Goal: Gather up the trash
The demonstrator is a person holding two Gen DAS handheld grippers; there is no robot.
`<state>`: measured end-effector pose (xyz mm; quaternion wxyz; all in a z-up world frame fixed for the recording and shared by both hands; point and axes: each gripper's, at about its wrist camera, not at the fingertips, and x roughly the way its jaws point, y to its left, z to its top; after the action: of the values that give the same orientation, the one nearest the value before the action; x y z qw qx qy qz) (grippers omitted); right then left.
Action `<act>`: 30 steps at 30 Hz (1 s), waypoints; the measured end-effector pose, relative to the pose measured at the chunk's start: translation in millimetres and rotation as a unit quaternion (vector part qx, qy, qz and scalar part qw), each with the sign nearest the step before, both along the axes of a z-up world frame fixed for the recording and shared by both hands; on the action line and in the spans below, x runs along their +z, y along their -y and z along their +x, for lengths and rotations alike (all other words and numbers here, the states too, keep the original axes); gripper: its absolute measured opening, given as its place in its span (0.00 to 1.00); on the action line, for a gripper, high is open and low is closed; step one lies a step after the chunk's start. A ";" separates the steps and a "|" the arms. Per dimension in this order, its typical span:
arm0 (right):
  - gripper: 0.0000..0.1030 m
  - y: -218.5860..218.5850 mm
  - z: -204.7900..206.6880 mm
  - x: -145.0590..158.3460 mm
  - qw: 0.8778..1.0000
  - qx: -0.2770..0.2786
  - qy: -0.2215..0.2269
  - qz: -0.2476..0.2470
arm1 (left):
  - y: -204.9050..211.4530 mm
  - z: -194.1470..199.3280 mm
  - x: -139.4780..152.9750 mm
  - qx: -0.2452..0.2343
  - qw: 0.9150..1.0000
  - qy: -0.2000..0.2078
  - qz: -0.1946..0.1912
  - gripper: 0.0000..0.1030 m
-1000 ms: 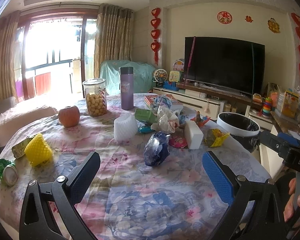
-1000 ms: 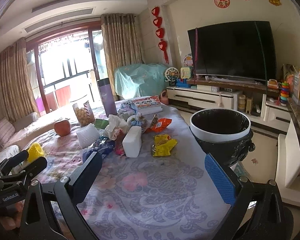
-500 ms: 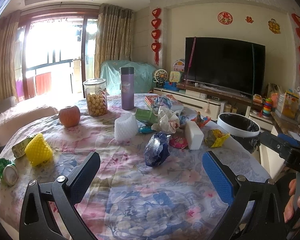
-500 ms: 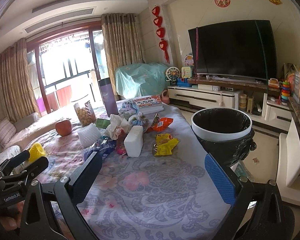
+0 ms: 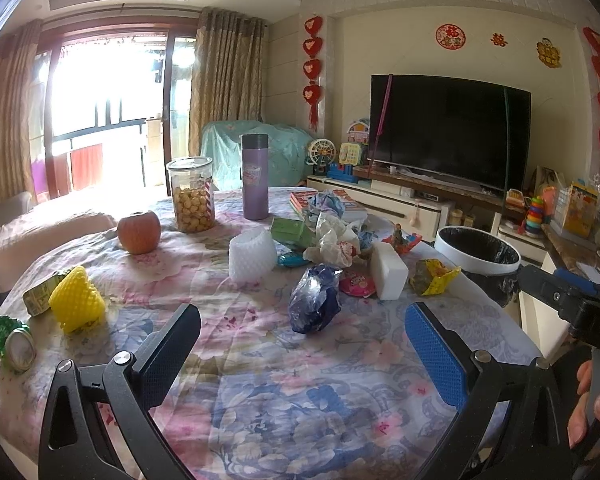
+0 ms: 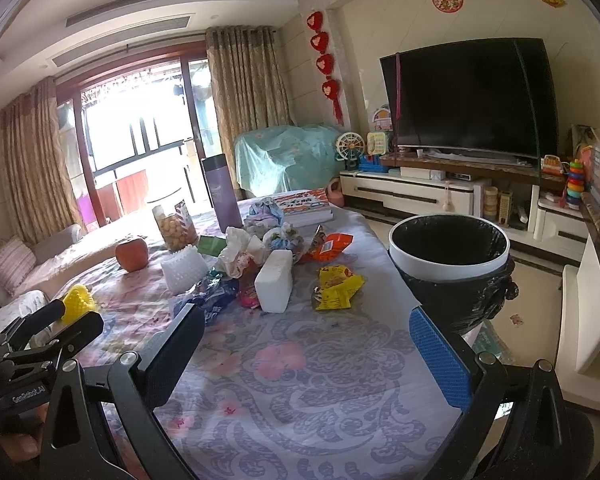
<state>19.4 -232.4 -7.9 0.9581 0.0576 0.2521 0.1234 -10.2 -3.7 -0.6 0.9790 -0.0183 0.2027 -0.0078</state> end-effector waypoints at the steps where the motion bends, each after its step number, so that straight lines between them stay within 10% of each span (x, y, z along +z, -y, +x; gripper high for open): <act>1: 1.00 -0.1 0.1 -0.1 1.000 0.001 -0.001 0.001 | -0.3 0.3 -0.3 0.000 1.000 0.000 0.000 0.99; 30: 1.00 -0.8 4.2 -5.4 1.000 0.008 -0.012 0.009 | -2.2 5.2 -4.8 0.004 1.000 -0.005 -0.001 0.99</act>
<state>23.6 -231.6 -13.2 0.9534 0.0657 0.2628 0.1330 -5.0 -1.6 -5.5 0.9781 -0.0204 0.2073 -0.0039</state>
